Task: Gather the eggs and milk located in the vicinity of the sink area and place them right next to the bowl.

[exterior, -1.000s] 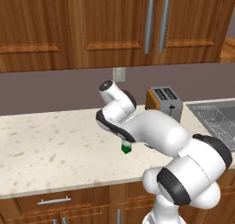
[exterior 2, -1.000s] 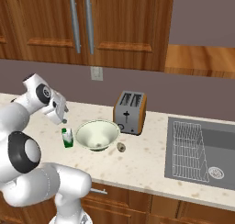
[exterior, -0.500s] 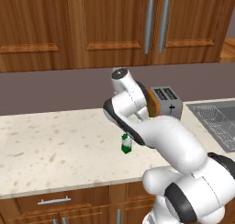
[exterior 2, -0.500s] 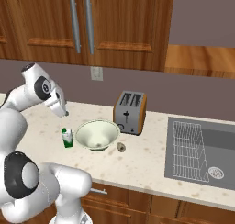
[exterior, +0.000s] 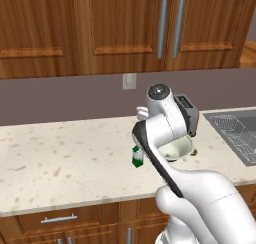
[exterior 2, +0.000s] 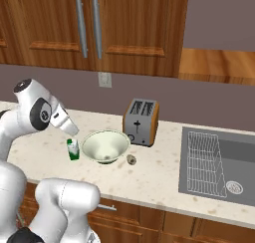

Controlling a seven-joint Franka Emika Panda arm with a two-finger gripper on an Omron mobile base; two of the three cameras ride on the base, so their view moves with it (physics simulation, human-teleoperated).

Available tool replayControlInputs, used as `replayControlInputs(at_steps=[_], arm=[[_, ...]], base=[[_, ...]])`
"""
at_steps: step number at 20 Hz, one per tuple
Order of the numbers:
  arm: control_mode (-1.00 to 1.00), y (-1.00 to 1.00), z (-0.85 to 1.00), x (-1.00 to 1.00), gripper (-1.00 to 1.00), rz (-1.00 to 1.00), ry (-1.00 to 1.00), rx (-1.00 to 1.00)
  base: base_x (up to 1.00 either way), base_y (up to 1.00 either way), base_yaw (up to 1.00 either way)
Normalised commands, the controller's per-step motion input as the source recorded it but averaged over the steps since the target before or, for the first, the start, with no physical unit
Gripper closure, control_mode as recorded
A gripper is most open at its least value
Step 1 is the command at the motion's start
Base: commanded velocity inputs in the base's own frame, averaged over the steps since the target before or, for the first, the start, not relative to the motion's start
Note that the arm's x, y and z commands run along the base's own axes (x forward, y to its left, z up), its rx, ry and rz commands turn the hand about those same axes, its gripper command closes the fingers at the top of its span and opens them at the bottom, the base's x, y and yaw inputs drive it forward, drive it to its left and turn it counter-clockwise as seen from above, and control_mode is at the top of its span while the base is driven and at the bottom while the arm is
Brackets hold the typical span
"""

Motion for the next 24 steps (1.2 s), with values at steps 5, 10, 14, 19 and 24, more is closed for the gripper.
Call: replayControlInputs(at_steps=[5, 10, 14, 19, 24], arm=[[-1.0, -0.44, 0.25, -0.66, -1.0, 0.47, -0.16, -0.01], [-1.0, -0.21, 0.08, -0.56, -1.0, 0.5, -0.1, -0.04], [-1.0, 0.0, 0.0, -0.42, -1.0, 0.46, -0.01, -0.06], [-1.0, 0.0, 0.0, -0.29, -1.0, 0.38, 0.0, -0.04], [-1.0, 0.06, 0.0, -0.1, -1.0, 0.19, 0.0, -0.04]], base=[[0.0, 0.0, 0.0], [0.0, 0.0, 0.0], [0.0, 0.0, 0.0], [0.0, 0.0, 0.0], [0.0, 0.0, 0.0]])
